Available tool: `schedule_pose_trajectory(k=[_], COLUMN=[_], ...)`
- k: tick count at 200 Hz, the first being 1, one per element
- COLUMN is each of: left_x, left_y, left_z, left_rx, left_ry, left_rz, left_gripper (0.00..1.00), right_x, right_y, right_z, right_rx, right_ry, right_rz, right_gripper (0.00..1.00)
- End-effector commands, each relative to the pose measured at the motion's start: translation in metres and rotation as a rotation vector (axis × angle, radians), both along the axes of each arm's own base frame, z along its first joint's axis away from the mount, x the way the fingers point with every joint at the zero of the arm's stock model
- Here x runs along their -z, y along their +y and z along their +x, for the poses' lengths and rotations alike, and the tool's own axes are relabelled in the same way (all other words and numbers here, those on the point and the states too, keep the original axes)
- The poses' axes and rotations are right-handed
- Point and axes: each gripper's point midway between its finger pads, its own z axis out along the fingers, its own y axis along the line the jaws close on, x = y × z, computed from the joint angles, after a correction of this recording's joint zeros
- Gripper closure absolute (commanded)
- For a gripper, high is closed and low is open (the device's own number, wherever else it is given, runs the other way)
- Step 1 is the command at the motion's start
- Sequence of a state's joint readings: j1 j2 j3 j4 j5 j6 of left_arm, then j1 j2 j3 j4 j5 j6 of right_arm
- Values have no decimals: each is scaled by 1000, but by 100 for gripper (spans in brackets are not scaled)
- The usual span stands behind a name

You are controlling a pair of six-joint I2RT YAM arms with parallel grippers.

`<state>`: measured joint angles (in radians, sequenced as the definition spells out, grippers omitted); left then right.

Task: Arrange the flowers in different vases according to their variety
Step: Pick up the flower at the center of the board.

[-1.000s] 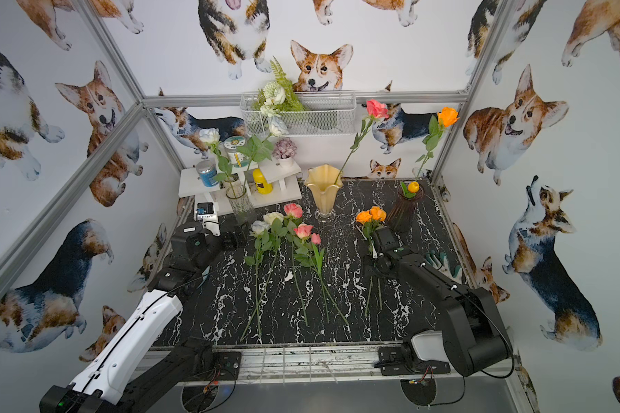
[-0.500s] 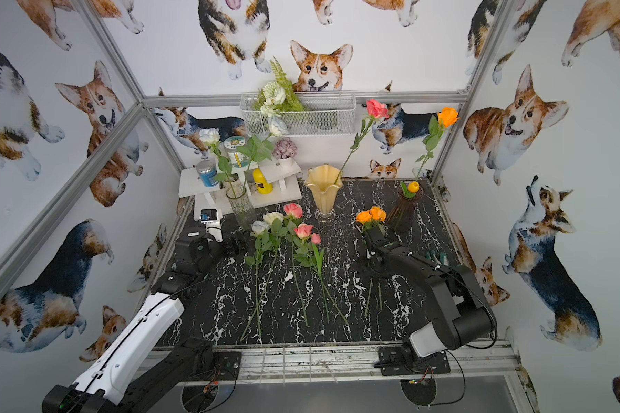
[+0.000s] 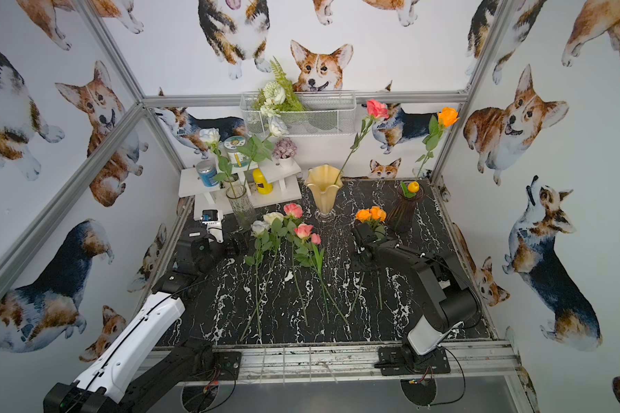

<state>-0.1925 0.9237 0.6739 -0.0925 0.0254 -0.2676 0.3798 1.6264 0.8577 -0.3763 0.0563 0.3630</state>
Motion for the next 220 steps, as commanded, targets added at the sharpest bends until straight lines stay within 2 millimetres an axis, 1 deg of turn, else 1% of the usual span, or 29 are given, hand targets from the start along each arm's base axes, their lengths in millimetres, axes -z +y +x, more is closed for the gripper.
schedule_pose_trajectory(k=[1, 25, 40, 56, 69, 91, 100, 116, 128, 147, 161, 201, 220], left_x=[-4, -3, -3, -2, -2, -2, -1, -1, -2, -2, -1, 1, 2], left_y=[0, 0, -1, -1, 0, 1, 1, 1, 1, 1, 1, 2, 1], left_z=[2, 2, 2, 2, 2, 1, 1, 1, 1, 2, 1, 1, 1], left_rx=[-5, -5, -5, -6, -9, -11, -12, -12, -14, -13, -16, -19, -17], left_ry=[-18, -15, -12, -8, -6, -4, -1, 1, -1, 0, 2, 10, 14], left_rz=[-12, -13, -16, -14, -12, -11, -11, -12, -12, -13, -13, -12, -12], left_gripper=[0, 0, 0, 0, 0, 0, 0, 0, 0, 0, 0, 0, 0], right_x=[20, 30, 35, 38, 40, 43, 44, 44, 41, 30, 18, -25, -45], right_y=[2, -11, -12, -9, -7, -7, -7, -7, -6, -5, -5, -7, -9], right_z=[-25, -26, -23, -20, -20, -23, -24, -25, -23, -17, -11, 3, 7], right_rx=[-18, -11, 4, 26, 42, 52, 52, 53, 57, 75, 89, 135, 146], right_ry=[118, 143, 155, 167, 173, 188, 196, 198, 181, 131, 79, -78, -141], right_rz=[8, -71, -82, -72, -63, -59, -58, -57, -48, -30, -18, 22, 40], right_gripper=[53, 54, 55, 60, 67, 89, 100, 100, 100, 100, 100, 100, 100])
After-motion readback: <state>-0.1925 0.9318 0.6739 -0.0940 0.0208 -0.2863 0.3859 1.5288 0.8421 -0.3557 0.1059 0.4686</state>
